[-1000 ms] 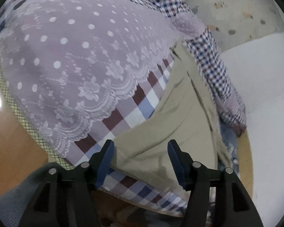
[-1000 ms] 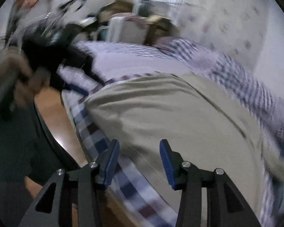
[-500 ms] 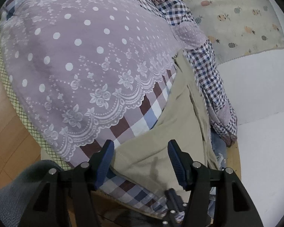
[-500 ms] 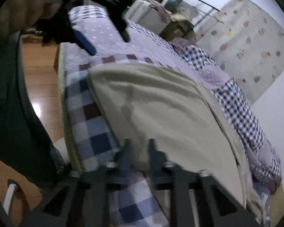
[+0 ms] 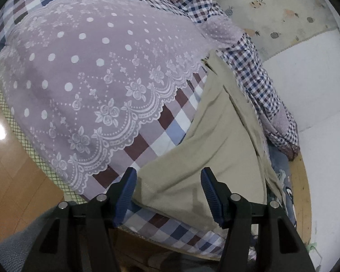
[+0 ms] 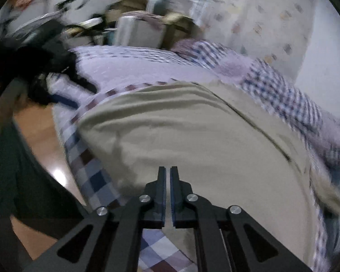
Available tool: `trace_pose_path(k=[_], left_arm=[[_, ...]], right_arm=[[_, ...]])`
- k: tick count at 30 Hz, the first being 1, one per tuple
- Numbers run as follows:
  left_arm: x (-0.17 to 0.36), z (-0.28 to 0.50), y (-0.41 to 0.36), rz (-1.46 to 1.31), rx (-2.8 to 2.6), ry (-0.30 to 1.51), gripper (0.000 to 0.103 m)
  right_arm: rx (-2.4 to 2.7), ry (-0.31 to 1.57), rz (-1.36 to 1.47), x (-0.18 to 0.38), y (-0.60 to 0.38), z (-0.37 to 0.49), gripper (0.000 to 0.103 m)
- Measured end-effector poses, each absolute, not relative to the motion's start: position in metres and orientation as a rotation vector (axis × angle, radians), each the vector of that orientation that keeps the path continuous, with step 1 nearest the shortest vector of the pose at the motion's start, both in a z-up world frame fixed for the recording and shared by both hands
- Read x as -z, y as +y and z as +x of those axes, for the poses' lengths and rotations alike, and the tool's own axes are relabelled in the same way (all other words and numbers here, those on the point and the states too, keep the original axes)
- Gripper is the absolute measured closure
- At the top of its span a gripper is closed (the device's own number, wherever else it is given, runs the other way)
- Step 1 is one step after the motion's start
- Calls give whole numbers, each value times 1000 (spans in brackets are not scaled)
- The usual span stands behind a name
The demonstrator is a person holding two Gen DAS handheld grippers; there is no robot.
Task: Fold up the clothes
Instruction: 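Grasp the shirt hem with the right gripper and fold it over the body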
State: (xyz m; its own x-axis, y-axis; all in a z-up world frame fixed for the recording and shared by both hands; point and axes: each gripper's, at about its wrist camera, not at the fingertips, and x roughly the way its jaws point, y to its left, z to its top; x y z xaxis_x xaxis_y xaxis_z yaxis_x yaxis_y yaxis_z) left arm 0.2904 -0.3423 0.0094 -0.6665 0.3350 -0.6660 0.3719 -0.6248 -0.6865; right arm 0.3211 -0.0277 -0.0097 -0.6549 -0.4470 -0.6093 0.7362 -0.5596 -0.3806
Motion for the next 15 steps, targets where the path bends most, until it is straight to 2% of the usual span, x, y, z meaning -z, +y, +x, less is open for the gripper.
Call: trace_pose_path(k=[2,4,9,12,13,14,15], left_arm=[[-9,289,-341,1274,2505,1346,40],[-9,287,-339,1276,2508,1337,40],[-8,285,-339,1270,2509,1339,40],[-7,286,-342,1260,2504,1346,40],[-6,287,-343,1258,2502,1348,40],[-6,287,-344,1256,2499,1350,40],[-5,287,-345,1253,2498,1351,40]], right_arm=[[2183,901,565,25,-34,331,67],[2149,997,519,42,-42,341,61],[2098,1172,422,69,-62,351,61],[2110,1161,422,71,-68,344,68],[2131,1132,432,68,-67,339,92],[2158,1096,447,63,-65,334,103],[2181,1034,464,55,-60,328,103]])
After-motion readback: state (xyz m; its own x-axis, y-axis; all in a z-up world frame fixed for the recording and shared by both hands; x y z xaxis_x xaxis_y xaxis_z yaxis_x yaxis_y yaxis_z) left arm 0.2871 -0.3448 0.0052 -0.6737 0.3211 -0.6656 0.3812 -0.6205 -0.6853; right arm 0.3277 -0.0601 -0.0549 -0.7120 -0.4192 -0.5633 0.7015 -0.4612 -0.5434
